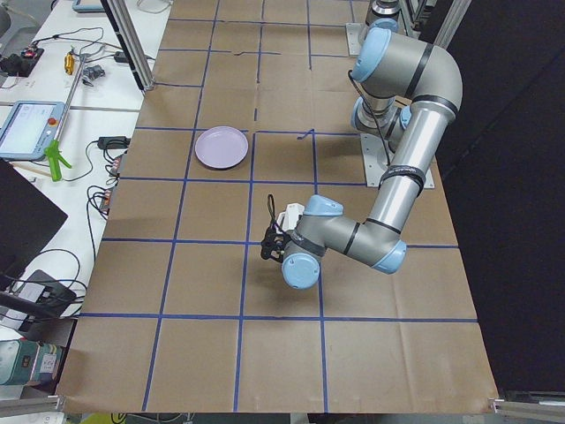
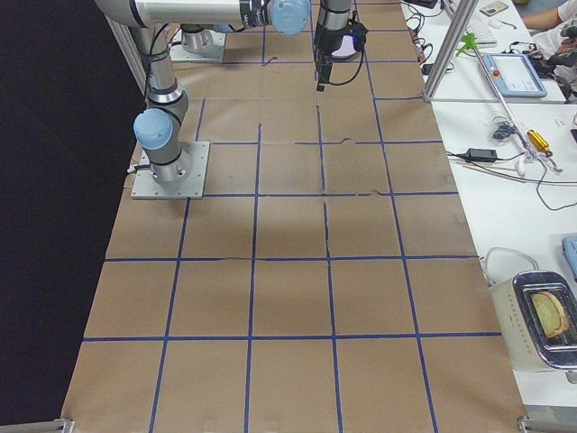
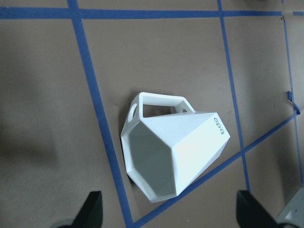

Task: Flip cup and place on plate
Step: 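Lower the left gripper over the white mug and close on its rim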

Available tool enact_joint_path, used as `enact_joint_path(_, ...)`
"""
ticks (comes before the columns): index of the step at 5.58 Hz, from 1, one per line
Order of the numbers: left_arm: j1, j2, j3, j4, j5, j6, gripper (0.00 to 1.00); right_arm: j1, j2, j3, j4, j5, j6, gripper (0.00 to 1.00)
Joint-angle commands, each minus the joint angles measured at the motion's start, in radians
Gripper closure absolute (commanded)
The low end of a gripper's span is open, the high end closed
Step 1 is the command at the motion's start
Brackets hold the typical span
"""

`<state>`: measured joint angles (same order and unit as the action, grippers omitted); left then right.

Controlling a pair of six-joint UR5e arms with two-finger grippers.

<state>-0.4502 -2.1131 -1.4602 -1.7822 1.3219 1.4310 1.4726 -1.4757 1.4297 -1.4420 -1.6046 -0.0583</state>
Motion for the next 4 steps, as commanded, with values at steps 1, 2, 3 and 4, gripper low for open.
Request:
enact_joint_path(1,0.001,-0.042,-0.011,-0.087,-0.03,0.064,0.02,0.0,0.0,0.0,0.0,0.0,0.0,0.0)
enact_joint_path(2,-0.001,-0.062,-0.011,-0.121,-0.041,0.086,0.02,0.0,0.0,0.0,0.0,0.0,0.0,0.0)
enact_joint_path(3,-0.001,-0.07,-0.011,-0.143,-0.052,0.107,0.02,0.0,0.0,0.0,0.0,0.0,0.0,0.0)
enact_joint_path(4,-0.002,-0.074,-0.022,-0.143,-0.053,0.144,0.05,0.0,0.0,0.0,0.0,0.0,0.0,0.0)
